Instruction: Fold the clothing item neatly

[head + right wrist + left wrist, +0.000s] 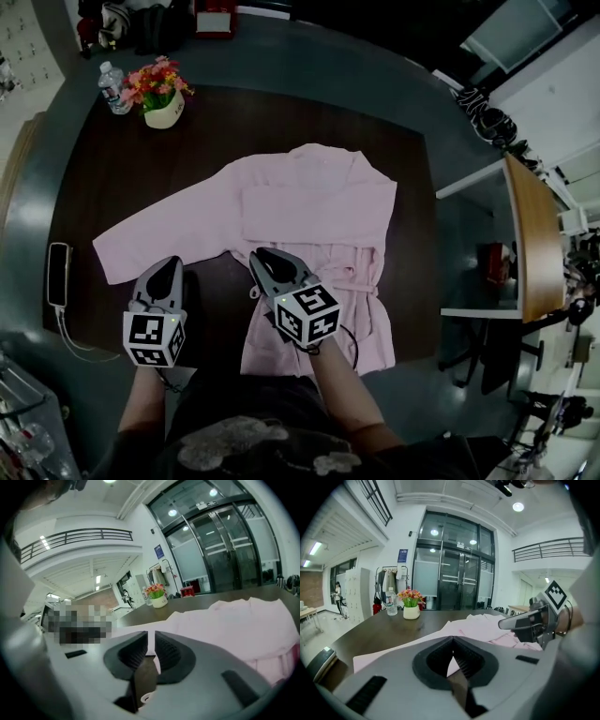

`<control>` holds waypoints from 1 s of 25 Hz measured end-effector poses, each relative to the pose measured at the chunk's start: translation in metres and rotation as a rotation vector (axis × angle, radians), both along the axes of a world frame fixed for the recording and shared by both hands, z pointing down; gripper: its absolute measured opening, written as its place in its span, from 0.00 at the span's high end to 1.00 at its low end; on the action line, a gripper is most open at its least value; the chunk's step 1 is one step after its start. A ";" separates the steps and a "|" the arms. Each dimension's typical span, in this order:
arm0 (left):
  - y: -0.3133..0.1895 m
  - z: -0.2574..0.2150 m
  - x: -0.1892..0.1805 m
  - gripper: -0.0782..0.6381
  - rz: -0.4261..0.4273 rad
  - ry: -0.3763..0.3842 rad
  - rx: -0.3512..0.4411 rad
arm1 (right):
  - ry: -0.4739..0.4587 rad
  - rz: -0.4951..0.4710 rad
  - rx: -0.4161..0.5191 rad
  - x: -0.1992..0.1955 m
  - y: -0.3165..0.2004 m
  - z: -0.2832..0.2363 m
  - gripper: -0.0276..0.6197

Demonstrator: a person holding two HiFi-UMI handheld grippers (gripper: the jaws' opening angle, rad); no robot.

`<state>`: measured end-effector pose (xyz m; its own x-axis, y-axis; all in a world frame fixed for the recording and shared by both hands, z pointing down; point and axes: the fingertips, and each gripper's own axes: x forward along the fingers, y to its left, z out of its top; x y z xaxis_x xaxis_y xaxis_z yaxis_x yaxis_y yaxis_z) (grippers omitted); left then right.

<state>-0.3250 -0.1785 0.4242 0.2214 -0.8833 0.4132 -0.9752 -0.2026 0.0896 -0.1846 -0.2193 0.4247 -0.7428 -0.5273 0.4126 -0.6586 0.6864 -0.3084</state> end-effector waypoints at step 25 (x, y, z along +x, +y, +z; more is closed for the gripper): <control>0.132 -0.008 -0.077 0.88 -0.068 -0.043 -0.004 | -0.024 -0.147 0.127 -0.140 0.154 -0.031 0.90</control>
